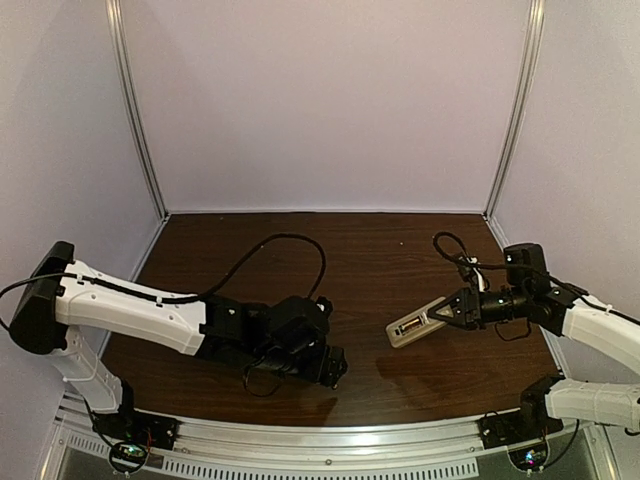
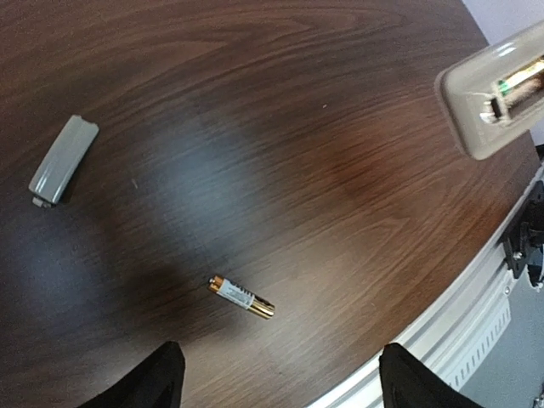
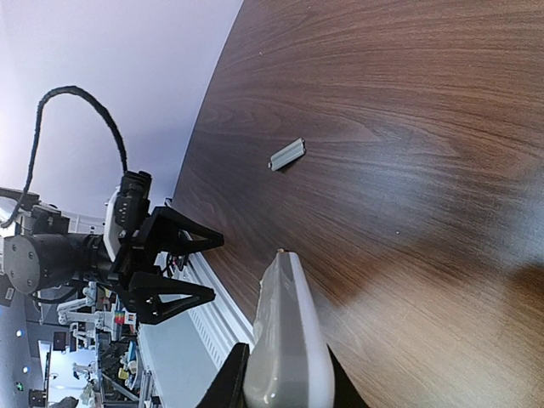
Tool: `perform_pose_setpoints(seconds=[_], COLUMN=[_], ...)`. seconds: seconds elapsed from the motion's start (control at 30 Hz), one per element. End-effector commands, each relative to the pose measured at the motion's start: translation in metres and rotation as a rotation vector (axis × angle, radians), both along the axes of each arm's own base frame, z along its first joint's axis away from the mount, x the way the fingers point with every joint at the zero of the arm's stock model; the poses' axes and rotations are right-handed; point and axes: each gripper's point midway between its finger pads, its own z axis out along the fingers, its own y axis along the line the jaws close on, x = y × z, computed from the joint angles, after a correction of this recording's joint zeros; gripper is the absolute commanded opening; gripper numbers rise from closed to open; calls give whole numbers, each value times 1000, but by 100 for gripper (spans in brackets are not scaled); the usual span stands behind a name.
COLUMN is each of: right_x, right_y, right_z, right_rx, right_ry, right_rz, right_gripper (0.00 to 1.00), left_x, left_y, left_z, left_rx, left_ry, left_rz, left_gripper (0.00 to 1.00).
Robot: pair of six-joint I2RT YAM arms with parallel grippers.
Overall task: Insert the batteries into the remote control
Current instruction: Pick up the battery from the center of the board.
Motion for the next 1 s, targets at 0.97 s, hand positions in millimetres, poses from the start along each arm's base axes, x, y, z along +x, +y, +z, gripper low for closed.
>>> perform_pose_setpoints(seconds=[0.97], right_x=[-3], right_y=[-2], right_z=[14], right_rx=[14], right_ry=[-31], right_rz=[-5], right_gripper=[0], left_x=[8], left_y=[-5], left_z=[-78], left_rx=[305], left_ry=[84], left_rz=[228], left_gripper=[46])
